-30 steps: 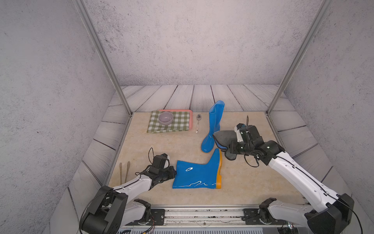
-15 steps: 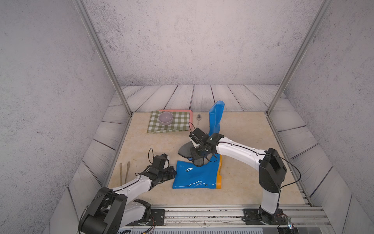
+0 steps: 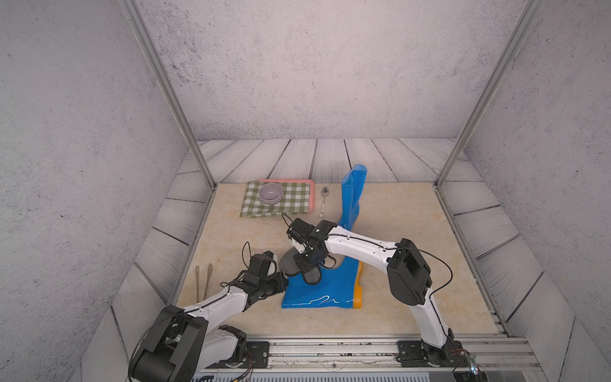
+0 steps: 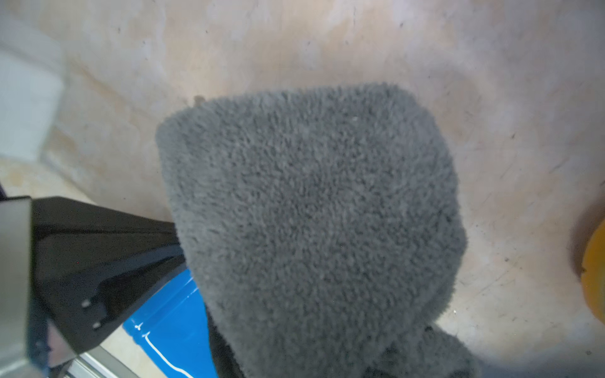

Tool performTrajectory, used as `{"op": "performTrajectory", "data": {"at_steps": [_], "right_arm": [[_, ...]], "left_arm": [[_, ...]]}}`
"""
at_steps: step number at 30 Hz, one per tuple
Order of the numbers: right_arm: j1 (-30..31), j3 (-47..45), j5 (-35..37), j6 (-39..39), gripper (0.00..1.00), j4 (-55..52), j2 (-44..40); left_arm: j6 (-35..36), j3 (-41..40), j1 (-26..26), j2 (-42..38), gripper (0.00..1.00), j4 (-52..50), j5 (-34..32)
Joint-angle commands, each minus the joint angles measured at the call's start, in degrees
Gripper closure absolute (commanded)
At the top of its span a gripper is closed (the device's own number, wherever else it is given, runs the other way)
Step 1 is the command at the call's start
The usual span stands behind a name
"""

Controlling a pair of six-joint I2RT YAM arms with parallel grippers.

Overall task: Wipe the rubber boots with a cloth
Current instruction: Wipe the dirt off the rubber boot.

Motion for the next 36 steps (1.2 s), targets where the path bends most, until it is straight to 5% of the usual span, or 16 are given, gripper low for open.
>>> {"op": "performTrajectory", "data": {"at_steps": [1, 21, 36], "right_arm": [[-0.1, -2.1, -1.4, -1.4, 1.00, -5.2, -1.4], [-1.6, -17.7, 7.4, -1.6, 1.00, -10.2, -16.2], [-12.6, -34.1, 8.6, -1.7, 1.00, -11.8, -35.8]], "left_arm": [[0.1, 0.1, -0.1, 0.7, 1.00, -0.1, 1.0], [-0.2, 0.0, -0.1, 0.6, 1.00, -0.1, 0.6], [-0.4, -0.1, -0.1, 0.6, 1.00, 0.0, 0.5]]}}
